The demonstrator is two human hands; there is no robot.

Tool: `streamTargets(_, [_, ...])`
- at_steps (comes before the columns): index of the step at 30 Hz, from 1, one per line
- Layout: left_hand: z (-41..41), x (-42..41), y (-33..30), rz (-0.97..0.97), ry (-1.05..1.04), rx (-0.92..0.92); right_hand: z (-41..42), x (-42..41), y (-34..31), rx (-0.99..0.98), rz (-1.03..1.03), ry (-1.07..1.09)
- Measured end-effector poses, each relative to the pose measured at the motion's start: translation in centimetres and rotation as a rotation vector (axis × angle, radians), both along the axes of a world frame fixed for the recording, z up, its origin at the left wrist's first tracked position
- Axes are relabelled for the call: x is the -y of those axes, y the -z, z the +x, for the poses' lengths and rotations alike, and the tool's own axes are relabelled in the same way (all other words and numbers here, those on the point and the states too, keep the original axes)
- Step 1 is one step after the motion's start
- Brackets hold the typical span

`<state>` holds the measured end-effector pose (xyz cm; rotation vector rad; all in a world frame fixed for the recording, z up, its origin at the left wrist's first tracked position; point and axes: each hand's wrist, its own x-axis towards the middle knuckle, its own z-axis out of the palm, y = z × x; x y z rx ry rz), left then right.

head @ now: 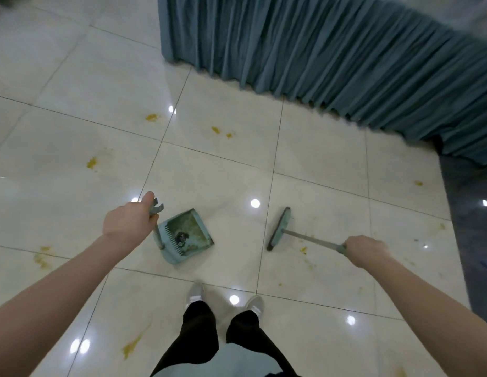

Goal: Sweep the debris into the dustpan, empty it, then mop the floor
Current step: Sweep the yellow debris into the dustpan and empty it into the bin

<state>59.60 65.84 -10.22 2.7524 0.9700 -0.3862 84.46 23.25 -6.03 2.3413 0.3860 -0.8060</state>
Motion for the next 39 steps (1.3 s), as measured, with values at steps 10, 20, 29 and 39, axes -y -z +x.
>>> streamTargets(10, [-0.1,3.3,-0.5,0.079,0.047,-0.037,-4.2,-0.7,2.1,-0.131,0.138,-0.192])
streamTargets(20, [1.0,15.9,-0.7,0.136,0.103,-0.093,-3.4,11.0,4.6,-0.189,0.116,-0.310])
streamTargets(29, [2.8,29.6,-0.2,0.132,0.102,-0.067,1.5,33.0,2.0,-0.125,0.024,-0.140])
streamTargets(39, [2.7,38.0,-0.6,0.083,0.126,-0.023,3.8,38.7,0.4,-0.030,-0.076,-0.017])
